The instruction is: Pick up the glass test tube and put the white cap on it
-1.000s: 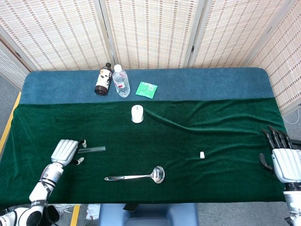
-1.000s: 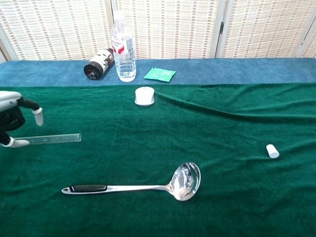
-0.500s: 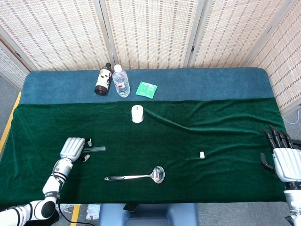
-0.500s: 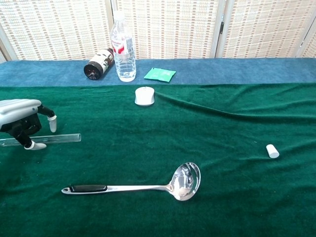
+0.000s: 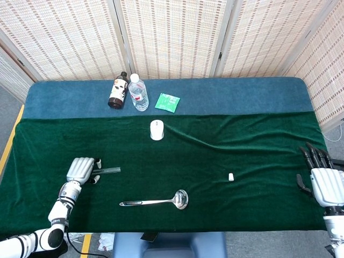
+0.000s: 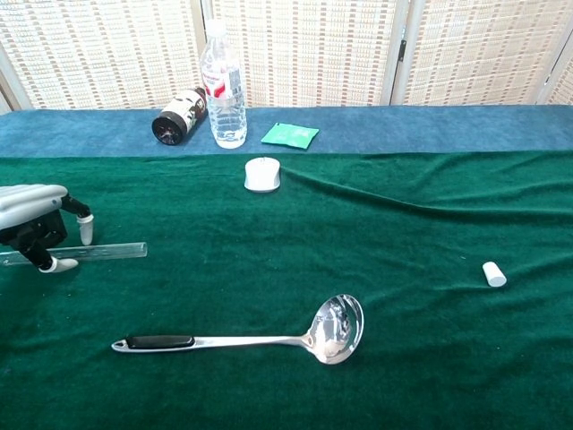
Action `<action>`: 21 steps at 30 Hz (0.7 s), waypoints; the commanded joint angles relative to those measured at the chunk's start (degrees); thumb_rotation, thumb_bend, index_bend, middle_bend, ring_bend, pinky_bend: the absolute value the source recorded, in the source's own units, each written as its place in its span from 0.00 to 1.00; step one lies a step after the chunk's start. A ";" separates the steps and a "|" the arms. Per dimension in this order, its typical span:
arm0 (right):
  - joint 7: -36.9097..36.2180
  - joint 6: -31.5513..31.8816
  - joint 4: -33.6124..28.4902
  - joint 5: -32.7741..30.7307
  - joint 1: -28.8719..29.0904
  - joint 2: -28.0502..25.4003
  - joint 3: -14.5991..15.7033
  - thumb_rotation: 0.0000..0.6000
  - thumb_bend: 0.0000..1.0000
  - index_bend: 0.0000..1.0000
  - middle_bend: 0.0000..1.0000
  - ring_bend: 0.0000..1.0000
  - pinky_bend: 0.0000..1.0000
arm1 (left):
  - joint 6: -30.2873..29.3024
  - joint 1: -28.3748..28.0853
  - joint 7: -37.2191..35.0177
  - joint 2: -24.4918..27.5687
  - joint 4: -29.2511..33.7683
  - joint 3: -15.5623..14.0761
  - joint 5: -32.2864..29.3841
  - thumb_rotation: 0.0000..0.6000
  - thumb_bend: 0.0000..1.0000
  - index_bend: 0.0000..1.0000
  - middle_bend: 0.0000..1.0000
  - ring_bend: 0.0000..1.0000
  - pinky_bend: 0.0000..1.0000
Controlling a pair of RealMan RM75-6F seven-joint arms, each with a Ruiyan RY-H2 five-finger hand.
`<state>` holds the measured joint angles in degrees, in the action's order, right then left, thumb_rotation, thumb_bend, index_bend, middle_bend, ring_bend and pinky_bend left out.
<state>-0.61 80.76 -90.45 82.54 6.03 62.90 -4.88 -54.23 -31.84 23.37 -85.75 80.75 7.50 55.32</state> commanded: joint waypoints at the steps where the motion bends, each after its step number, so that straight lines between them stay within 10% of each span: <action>1: 0.05 0.03 -0.07 0.02 0.01 -0.01 0.00 1.00 0.55 0.00 0.00 0.04 0.00 | -0.13 -0.04 -0.11 -0.08 -0.13 -0.15 -0.09 1.00 0.35 0.50 0.93 0.88 0.85; 21: 0.36 -0.29 -0.22 -0.68 0.03 -0.01 0.04 1.00 0.55 0.00 0.00 0.04 0.00 | -1.10 -0.17 -2.73 -2.03 -3.03 -0.68 1.35 1.00 0.41 0.58 0.95 0.89 0.86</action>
<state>-0.26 80.47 -90.68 81.86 6.06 62.89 -4.84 -55.21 -32.04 20.76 -87.69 77.85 6.80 56.55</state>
